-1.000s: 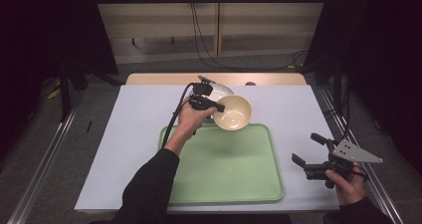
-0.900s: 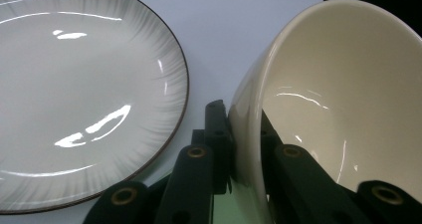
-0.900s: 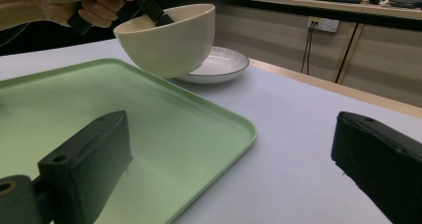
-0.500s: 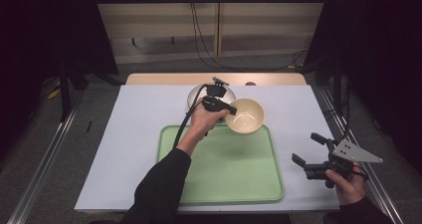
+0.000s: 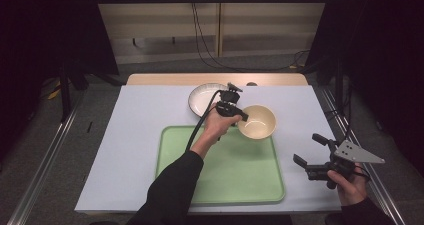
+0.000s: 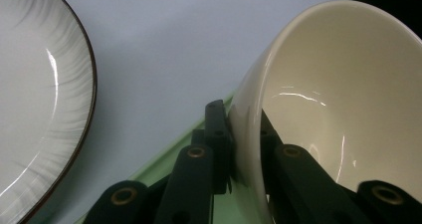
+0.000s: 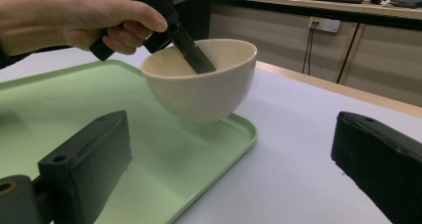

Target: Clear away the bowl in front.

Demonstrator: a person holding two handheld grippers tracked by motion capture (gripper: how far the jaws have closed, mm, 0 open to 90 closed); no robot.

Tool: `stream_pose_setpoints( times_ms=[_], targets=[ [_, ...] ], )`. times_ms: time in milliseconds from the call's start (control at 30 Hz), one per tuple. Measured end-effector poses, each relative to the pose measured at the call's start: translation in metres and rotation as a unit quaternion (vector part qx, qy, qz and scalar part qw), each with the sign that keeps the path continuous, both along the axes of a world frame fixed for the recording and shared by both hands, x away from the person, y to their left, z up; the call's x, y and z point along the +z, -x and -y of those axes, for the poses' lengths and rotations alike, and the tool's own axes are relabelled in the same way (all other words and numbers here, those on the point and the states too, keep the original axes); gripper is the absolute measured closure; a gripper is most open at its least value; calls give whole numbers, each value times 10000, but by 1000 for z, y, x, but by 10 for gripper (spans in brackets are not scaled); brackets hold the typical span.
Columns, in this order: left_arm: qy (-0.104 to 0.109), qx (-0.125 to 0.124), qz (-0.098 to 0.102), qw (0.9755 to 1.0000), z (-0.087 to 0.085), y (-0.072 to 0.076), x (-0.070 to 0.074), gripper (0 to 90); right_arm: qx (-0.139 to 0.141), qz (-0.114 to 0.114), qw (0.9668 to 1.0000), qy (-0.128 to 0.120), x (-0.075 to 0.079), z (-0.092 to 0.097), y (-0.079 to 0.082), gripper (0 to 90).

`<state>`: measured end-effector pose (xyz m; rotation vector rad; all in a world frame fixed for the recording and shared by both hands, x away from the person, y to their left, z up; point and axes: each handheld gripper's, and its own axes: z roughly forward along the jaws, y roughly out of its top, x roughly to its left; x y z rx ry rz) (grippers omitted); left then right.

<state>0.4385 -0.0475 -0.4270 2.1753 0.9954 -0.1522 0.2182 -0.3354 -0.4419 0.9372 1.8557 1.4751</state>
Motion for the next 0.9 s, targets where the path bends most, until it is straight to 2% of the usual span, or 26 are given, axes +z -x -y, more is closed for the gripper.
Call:
stream_pose_setpoints(
  times_ms=[100, 167, 200, 300, 333, 433, 500, 633, 767, 800, 900],
  targets=[
    [-69, -103, -71, 9999, 4, -1, -5, 836, -3, -13, 10000, -7, 0, 0, 0, 22],
    [-112, -72, -58, 9999, 5, -1, -7, 835, -1, -8, 10000, -6, 0, 0, 0, 22],
    [-91, 31, -72, 9999, 7, -1, -9, 835, 8, -24, 10000, -2, 0, 0, 0, 22],
    [-20, -38, -159, 9999, 7, -2, -13, 835, 22, -9, 10000, 30, 0, 0, 0, 22],
    [-108, -132, -162, 9997, 6, -3, -14, 836, 5, -4, 10000, 27, 0, 0, 0, 22],
    [-182, -62, -137, 9997, 9, -2, -17, 835, -12, -10, 10000, 21, 0, 1, 0, 22],
    [-118, -22, -203, 9997, 11, -2, -20, 836, -14, -12, 10000, 21, 0, 1, 0, 22],
    [-314, -175, -188, 9992, 12, -2, -24, 832, -1, -15, 10000, 19, 0, 1, 0, 22],
    [-285, -156, -230, 9992, 12, -3, -26, 834, -2, -24, 10000, 7, 0, 1, 0, 22],
    [-233, -62, -220, 9995, 13, -2, -26, 834, -11, -14, 10000, 13, 0, 1, 0, 22],
    [-292, -113, -174, 9994, 14, -2, -26, 834, -6, -20, 10000, 2, 0, 1, 0, 22]
  ],
)
